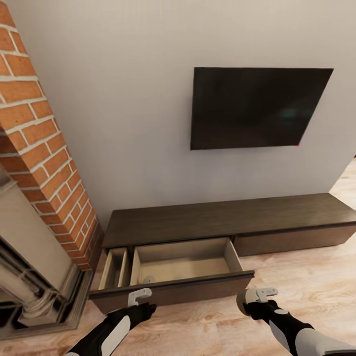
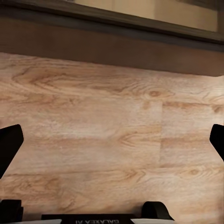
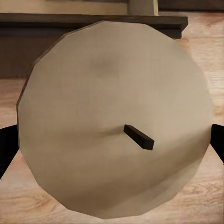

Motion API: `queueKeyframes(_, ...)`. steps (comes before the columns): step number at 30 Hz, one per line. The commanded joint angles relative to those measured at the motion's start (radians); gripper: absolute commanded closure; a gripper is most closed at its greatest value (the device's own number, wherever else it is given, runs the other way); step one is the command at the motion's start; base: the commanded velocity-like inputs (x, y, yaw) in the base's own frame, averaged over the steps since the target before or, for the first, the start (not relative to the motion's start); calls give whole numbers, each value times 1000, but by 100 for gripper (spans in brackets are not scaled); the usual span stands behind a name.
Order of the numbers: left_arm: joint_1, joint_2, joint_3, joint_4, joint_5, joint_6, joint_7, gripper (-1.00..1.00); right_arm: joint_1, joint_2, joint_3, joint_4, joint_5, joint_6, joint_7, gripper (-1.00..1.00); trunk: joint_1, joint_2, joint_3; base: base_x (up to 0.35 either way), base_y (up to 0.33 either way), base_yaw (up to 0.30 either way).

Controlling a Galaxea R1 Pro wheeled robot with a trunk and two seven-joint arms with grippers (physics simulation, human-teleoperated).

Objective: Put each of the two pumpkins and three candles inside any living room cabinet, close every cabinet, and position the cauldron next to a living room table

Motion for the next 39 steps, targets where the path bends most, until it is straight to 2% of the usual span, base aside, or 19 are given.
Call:
queueKeyframes(1, 0, 0, 0, 0, 0, 0, 0, -100, 0, 0, 0, 0, 0, 0, -1, 100, -4, 7, 3, 0, 0, 266)
queueKeyframes(15, 0, 0, 0, 0, 0, 0, 0, -100, 0, 4, 0, 0, 0, 0, -1, 100, -58, 105, 47, 0, 0, 276)
queueKeyframes(24, 0, 0, 0, -1, 0, 0, 0, -100, 0, 5, 0, 0, 0, 0, -1, 100, -92, 168, 75, 0, 0, 168)
queueKeyframes(31, 0, 0, -3, -3, -3, 0, -5, -100, 0, 5, 0, 0, 0, 0, -1, 100, -92, 168, 75, 12, 0, 80)
queueKeyframes(39, 0, 0, -2, -2, -5, 0, -5, -100, 0, 5, 0, 0, 0, 0, -1, 100, -92, 168, 75, 290, 0, 5)
